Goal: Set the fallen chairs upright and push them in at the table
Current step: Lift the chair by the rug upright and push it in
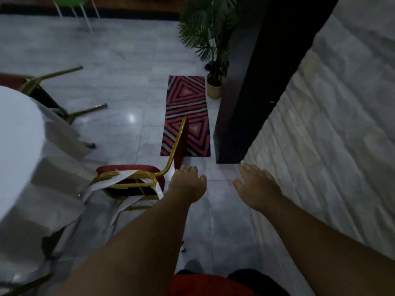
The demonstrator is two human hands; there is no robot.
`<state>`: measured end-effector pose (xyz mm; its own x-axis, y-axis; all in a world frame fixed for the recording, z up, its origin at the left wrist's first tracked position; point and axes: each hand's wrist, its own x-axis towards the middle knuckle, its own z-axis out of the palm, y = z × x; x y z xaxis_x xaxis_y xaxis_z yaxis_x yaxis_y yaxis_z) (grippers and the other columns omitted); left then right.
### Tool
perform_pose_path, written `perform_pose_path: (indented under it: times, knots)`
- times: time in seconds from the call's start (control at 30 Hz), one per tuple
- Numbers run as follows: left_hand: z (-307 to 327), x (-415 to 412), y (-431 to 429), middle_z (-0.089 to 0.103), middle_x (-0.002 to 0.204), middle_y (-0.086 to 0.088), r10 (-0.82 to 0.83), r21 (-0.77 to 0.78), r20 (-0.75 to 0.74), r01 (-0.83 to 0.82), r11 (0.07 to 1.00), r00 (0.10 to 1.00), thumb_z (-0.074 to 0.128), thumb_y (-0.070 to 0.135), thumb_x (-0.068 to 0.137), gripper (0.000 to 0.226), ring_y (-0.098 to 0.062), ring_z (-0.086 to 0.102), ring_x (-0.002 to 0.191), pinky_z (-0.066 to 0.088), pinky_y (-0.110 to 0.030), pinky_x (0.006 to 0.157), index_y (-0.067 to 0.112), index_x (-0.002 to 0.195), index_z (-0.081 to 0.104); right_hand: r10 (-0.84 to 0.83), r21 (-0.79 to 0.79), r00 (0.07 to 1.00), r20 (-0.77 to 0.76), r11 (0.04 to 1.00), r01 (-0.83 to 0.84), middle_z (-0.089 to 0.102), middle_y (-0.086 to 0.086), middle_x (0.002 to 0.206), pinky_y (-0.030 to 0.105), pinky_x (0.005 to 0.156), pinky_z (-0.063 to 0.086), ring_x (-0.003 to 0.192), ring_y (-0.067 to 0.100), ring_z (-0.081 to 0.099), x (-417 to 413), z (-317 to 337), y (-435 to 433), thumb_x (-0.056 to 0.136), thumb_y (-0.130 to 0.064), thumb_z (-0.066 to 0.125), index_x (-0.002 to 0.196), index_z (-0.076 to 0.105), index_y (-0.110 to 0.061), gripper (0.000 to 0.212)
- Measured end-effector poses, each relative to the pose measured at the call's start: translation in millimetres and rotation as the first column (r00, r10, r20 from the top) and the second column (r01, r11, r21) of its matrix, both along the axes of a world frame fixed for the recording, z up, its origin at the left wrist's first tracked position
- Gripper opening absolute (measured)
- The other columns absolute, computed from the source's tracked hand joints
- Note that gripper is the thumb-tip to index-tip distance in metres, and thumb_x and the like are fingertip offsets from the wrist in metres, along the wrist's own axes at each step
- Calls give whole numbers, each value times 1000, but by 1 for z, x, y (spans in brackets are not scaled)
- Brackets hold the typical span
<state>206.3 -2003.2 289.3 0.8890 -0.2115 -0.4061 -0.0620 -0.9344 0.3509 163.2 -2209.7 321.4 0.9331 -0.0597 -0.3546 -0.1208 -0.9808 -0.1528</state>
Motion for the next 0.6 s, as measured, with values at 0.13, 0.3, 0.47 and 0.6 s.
perform_pose_path:
  times: [0.13,0.3,0.47,0.6]
  knots:
    - [-7,69,-15,43,156,-16,76,-9,-13,-76,997,997,33,46,104,61,-33,37,146,32,-47,120,8,151,38,75,1,997,-37,997,-75,14,1,169,39,126,7,156,17,11,83,-10,-16,105,-49,26,160,17,-16,64]
    - [-13,148,-26,56,138,-15,236,-3,-4,-236,972,972,37,41,104,49,-30,51,128,40,-42,111,8,137,50,224,14,972,-77,975,-223,13,0,169,41,127,5,156,16,7,196,-28,-29,105,-50,26,160,17,-17,65]
    - [-26,211,-37,59,132,-12,398,-4,-20,-398,917,917,38,44,101,47,-28,52,121,42,-42,107,12,132,53,406,18,908,-104,914,-406,16,-1,169,41,127,5,156,15,9,297,-32,-31,104,-49,28,160,19,-18,65]
    - [-39,249,-32,57,137,-12,495,-8,-41,-495,869,868,37,47,100,52,-29,50,125,41,-44,110,12,137,50,521,19,841,-150,851,-524,15,1,169,41,126,5,156,17,9,361,-43,-10,104,-50,29,160,18,-17,66]
